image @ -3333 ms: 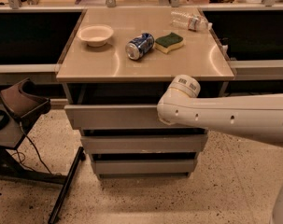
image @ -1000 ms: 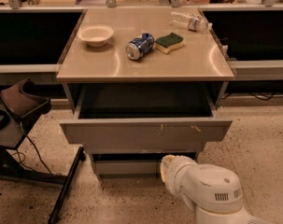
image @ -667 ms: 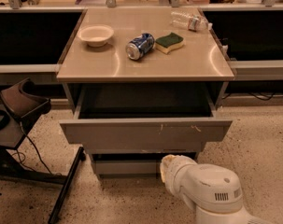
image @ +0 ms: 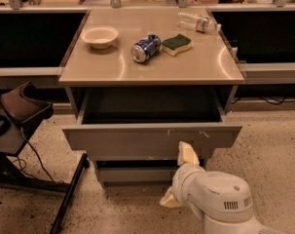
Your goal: Open top drawer
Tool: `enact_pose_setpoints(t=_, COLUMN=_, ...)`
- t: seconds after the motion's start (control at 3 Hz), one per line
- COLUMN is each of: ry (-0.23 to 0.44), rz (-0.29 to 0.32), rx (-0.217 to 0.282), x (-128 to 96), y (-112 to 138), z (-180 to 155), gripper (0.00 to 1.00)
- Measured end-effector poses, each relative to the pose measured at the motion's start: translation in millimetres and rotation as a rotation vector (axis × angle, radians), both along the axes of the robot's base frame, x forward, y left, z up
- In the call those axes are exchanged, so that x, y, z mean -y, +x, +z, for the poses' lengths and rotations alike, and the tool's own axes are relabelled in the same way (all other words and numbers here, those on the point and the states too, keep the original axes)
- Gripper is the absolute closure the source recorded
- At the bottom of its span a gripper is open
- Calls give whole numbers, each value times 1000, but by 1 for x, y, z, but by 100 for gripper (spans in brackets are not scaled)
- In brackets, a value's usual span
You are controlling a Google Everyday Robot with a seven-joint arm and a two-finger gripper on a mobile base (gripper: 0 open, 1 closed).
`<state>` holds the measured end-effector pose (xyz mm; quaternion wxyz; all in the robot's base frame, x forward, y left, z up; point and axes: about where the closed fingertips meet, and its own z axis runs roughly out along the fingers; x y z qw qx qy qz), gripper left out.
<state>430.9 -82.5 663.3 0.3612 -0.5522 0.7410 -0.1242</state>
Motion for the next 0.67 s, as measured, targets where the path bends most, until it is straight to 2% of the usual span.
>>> enact_pose_setpoints(t=0.33, ry=0, rz=0, rx=0, x=0, y=0, z=0, gripper=0)
enact_pose_setpoints(t=0.67, ry=-42, rz=-10, rx=32, x=16, y=37, z=6, gripper=0)
